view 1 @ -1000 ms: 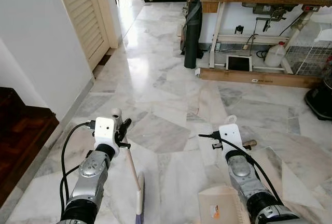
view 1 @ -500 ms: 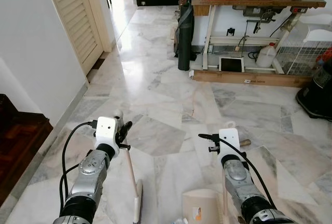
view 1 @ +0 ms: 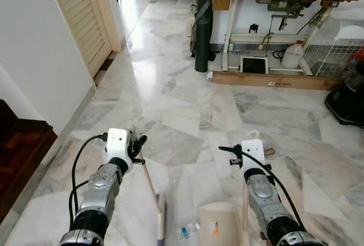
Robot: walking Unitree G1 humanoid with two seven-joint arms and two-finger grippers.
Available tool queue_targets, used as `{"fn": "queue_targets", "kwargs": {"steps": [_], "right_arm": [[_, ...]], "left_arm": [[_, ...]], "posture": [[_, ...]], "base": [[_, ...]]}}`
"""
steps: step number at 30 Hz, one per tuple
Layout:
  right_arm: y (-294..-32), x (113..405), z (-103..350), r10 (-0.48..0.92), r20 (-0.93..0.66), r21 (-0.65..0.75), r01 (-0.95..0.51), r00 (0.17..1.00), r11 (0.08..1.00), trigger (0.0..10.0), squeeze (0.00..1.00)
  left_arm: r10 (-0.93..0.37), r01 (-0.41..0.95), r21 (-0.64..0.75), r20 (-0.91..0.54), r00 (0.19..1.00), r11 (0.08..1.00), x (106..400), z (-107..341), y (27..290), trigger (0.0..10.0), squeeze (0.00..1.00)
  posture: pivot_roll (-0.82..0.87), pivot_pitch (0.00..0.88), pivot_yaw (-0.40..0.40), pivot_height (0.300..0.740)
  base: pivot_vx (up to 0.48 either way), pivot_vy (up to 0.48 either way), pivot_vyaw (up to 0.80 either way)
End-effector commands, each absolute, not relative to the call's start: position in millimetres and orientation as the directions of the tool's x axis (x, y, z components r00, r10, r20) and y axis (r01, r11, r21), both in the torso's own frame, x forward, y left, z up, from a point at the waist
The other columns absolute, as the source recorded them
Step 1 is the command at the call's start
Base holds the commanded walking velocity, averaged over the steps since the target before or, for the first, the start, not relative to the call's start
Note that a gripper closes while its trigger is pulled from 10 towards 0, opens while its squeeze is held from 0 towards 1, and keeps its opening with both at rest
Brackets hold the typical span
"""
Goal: Sweep floor
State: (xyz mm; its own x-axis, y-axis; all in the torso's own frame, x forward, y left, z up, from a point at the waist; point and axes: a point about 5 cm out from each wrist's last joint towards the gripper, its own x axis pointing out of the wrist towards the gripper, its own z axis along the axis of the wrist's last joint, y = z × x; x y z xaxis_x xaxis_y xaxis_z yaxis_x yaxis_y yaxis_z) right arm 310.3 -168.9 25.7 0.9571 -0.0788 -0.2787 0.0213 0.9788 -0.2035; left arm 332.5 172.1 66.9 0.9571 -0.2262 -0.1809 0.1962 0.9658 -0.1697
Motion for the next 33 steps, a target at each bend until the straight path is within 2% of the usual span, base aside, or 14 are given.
{"fn": "queue_targets", "kwargs": {"steps": [1, 6, 11, 21, 33], "right_arm": [[-172.7, 289.0, -1.8, -0.091, -0.415, -0.177, 0.018, 0.905, 0.984, 10.0, 0.00], [-176.3, 289.8, 0.3, -0.100, -0.405, -0.180, 0.027, 0.909, 0.983, 10.0, 0.00], [-182.4, 289.3, 2.0, -0.118, -0.397, -0.191, 0.044, 0.910, 0.981, 10.0, 0.00], [-183.6, 286.9, 1.4, -0.131, -0.398, -0.186, 0.060, 0.908, 0.981, 10.0, 0.00], [-183.7, 284.1, 0.5, -0.139, -0.395, -0.174, 0.075, 0.908, 0.982, 10.0, 0.00]], "left_arm": [[-0.301, 0.252, -0.210, -0.254, 0.919, 0.945, 332.3, 59.7, 169.4, 10.0, 0.00], [-0.344, 0.298, -0.192, -0.281, 0.896, 0.935, 331.7, 58.6, 167.9, 10.0, 0.00], [-0.435, 0.414, -0.141, -0.378, 0.817, 0.899, 327.1, 50.0, 161.2, 10.0, 0.00], [-0.476, 0.371, -0.350, -0.291, 0.830, 0.860, 335.8, 60.6, 131.9, 10.0, 0.00], [-0.465, 0.320, -0.474, -0.225, 0.856, 0.820, 343.4, 72.1, 129.6, 10.0, 0.00]], "posture": [[0.04, 0.168, 0.053, 0.740], [0.03, 0.179, 0.053, 0.740], [0.02, 0.187, 0.050, 0.740], [0.01, 0.202, 0.055, 0.740], [0.02, 0.213, 0.063, 0.740]], "base": [[0.000, 0.000, 0.00], [0.000, 0.000, 0.00], [0.000, 0.000, 0.00], [0.000, 0.000, 0.00], [0.000, 0.000, 0.00]]}}
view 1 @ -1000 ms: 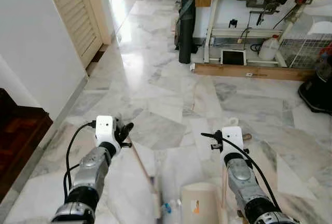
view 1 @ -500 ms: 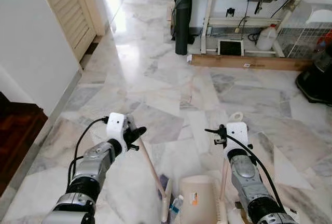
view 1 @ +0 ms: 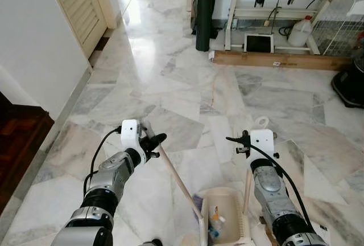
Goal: Sweep floor
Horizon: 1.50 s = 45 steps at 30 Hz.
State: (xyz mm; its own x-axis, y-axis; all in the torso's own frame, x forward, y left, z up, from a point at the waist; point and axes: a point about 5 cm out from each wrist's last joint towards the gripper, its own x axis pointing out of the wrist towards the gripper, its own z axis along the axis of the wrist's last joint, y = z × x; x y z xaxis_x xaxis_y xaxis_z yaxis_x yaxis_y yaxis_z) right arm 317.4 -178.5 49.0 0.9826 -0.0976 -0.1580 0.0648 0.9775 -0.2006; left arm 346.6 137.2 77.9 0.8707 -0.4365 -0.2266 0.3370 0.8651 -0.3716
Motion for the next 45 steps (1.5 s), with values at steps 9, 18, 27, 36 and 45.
{"fn": "queue_targets", "kwargs": {"steps": [9, 18, 27, 36, 45], "right_arm": [[-179.4, 292.3, 8.4, -0.146, -0.359, -0.109, 0.113, 0.922, 0.988, 10.0, 0.00], [-175.5, 309.1, 27.4, -0.149, -0.270, -0.047, 0.142, 0.951, 0.989, 10.0, 0.00], [-175.6, 321.0, 41.6, -0.156, -0.210, -0.003, 0.159, 0.965, 0.987, 10.0, 0.00], [-174.5, 329.3, 52.2, -0.149, -0.160, 0.024, 0.155, 0.976, 0.988, 10.0, 0.00], [-178.3, 333.8, 59.6, -0.153, -0.123, 0.023, 0.157, 0.981, 0.987, 10.0, 0.00]], "left_arm": [[-0.477, 0.339, -0.490, -0.188, 0.858, 0.803, 345.4, 79.5, 132.9, 10.0, 0.00], [-0.514, 0.398, -0.464, -0.153, 0.844, 0.791, 345.6, 86.5, 137.4, 10.0, 0.00], [-0.526, 0.455, -0.409, -0.074, 0.847, 0.791, 347.4, 103.6, 144.7, 10.0, 0.00], [-0.451, 0.454, -0.314, 0.084, 0.888, 0.834, 348.0, 134.2, 162.5, 10.0, 0.00], [-0.354, 0.404, -0.232, 0.229, 0.907, 0.885, 344.6, 164.7, 177.3, 10.0, 0.00]], "posture": [[0.05, 0.184, 0.080, 0.740], [0.07, 0.121, 0.100, 0.740], [0.09, 0.045, 0.112, 0.740], [0.10, 0.000, 0.121, 0.740], [0.09, 0.000, 0.121, 0.740]], "base": [[0.000, 0.000, 0.00], [0.000, 0.000, 0.00], [0.000, 0.000, 0.00], [0.000, 0.000, 0.00], [0.000, 0.000, 0.00]]}}
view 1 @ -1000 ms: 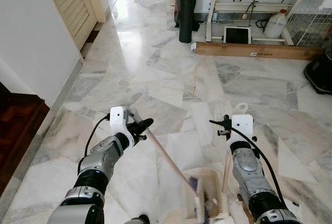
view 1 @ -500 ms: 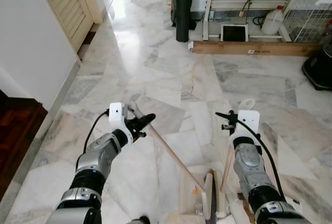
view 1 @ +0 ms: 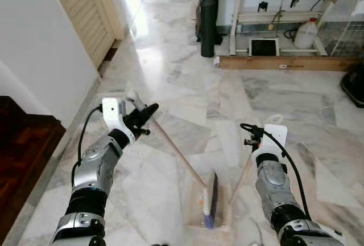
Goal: Sweep floor
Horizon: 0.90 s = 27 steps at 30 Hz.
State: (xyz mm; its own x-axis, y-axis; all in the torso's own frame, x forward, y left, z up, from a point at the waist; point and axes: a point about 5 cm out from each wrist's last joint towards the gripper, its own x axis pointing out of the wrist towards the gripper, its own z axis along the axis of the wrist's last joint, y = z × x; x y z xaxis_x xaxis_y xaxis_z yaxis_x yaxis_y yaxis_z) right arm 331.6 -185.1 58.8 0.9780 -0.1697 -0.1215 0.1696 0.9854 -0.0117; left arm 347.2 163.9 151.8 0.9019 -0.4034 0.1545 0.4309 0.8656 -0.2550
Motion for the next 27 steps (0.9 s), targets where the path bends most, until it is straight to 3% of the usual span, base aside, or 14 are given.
{"fn": "queue_targets", "kwargs": {"steps": [1, 16, 19, 27], "right_arm": [[-178.7, 334.1, 59.8, -0.154, -0.123, 0.022, 0.157, 0.980, 0.987, 10.0, 0.00], [-183.8, 340.0, 69.2, -0.156, -0.088, 0.001, 0.156, 0.984, 0.988, 10.0, 0.00], [-190.0, 342.9, 79.5, -0.175, -0.031, -0.005, 0.175, 0.984, 0.985, 10.0, 0.00], [-190.8, 344.3, 91.7, -0.177, 0.059, -0.005, 0.177, 0.982, 0.984, 10.0, 0.00]], "left_arm": [[-0.348, 0.399, -0.227, 0.233, 0.908, 0.888, 344.7, 165.7, 178.0, 10.0, 0.00], [-0.211, 0.265, -0.139, 0.314, 0.926, 0.954, 347.3, 181.4, 184.9, 10.0, 0.00], [-0.143, 0.180, -0.078, 0.350, 0.926, 0.981, 347.2, 185.9, 189.1, 10.0, 0.00], [-0.092, 0.105, -0.016, 0.367, 0.926, 0.994, 347.2, 186.7, 194.1, 10.0, 0.00]], "posture": [[0.09, 0.000, 0.120, 0.740], [0.09, 0.000, 0.099, 0.740], [0.07, 0.000, 0.094, 0.740], [0.07, 0.000, 0.083, 0.740]], "base": [[0.000, 0.000, 0.00], [0.000, 0.000, 0.00], [0.000, 0.000, 0.00], [0.000, 0.000, 0.00]]}}
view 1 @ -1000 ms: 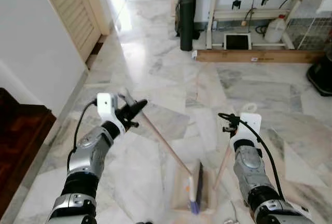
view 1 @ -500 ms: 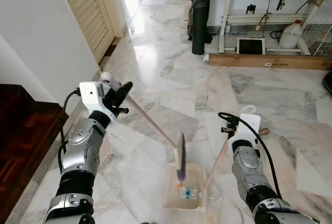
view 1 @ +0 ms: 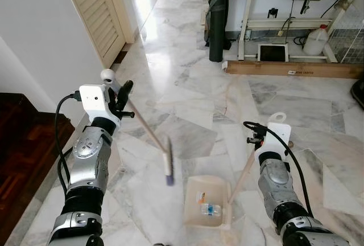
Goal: Sweep floor
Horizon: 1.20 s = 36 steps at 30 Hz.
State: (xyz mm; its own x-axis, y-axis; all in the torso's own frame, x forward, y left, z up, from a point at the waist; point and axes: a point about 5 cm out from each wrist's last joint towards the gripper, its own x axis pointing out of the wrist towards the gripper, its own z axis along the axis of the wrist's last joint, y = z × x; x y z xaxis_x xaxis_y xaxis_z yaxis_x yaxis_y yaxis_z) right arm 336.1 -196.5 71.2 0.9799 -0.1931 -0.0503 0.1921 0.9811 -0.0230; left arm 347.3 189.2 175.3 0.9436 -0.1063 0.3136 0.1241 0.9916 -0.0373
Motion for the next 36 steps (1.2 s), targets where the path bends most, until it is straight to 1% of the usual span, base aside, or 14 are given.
{"fn": "queue_targets", "kwargs": {"steps": [1, 4, 11, 14, 18, 24, 27, 36], "right_arm": [[-190.4, 344.3, 92.7, -0.175, 0.067, -0.005, 0.176, 0.982, 0.984, 10.0, 0.00], [-186.7, 345.0, 99.7, -0.149, 0.120, -0.013, 0.151, 0.982, 0.988, 10.0, 0.00], [-183.1, 344.4, 103.0, -0.127, 0.151, -0.006, 0.130, 0.980, 0.992, 10.0, 0.00], [-178.6, 340.9, 101.4, -0.123, 0.161, 0.012, 0.122, 0.979, 0.992, 10.0, 0.00], [-174.5, 338.3, 99.6, -0.121, 0.164, 0.021, 0.120, 0.979, 0.993, 10.0, 0.00], [-166.9, 335.8, 100.4, -0.105, 0.176, 0.021, 0.103, 0.979, 0.995, 10.0, 0.00], [-164.7, 334.1, 102.0, -0.087, 0.187, 0.007, 0.087, 0.978, 0.996, 10.0, 0.00], [-162.0, 334.7, 103.2, -0.090, 0.182, 0.015, 0.088, 0.979, 0.996, 10.0, 0.00]], "left_arm": [[-0.088, 0.100, -0.015, 0.365, 0.927, 0.995, 347.0, 185.3, 194.3, 10.0, 0.00], [-0.094, 0.094, 0.017, 0.344, 0.934, 0.995, 343.0, 173.9, 191.9, 10.0, 0.00], [-0.074, 0.065, 0.041, 0.307, 0.949, 0.997, 338.3, 156.6, 190.1, 10.0, 0.00], [-0.058, 0.048, 0.043, 0.280, 0.958, 0.998, 331.1, 143.1, 189.2, 10.0, 0.00], [-0.064, 0.046, 0.070, 0.271, 0.961, 0.996, 328.7, 137.6, 186.5, 10.0, 0.00], [-0.052, 0.034, 0.070, 0.270, 0.961, 0.997, 328.7, 134.3, 183.2, 10.0, 0.00], [-0.049, 0.033, 0.064, 0.267, 0.962, 0.997, 328.1, 132.4, 180.6, 10.0, 0.00], [-0.051, 0.034, 0.069, 0.263, 0.963, 0.997, 327.9, 130.2, 179.7, 10.0, 0.00]], "posture": [[0.07, 0.000, 0.081, 0.740], [0.07, 0.000, 0.071, 0.740], [0.07, 0.000, 0.058, 0.740], [0.07, 0.000, 0.060, 0.740], [0.07, 0.000, 0.063, 0.740], [0.06, 0.000, 0.059, 0.740], [0.06, 0.000, 0.057, 0.740], [0.06, 0.000, 0.055, 0.740]], "base": [[0.000, 0.000, 0.00], [0.000, 0.000, 0.00], [0.000, 0.000, 0.00], [0.000, 0.000, 0.00], [0.000, 0.000, 0.00], [0.000, 0.000, 0.00], [0.000, 0.000, 0.43], [0.000, 0.000, 0.78]]}}
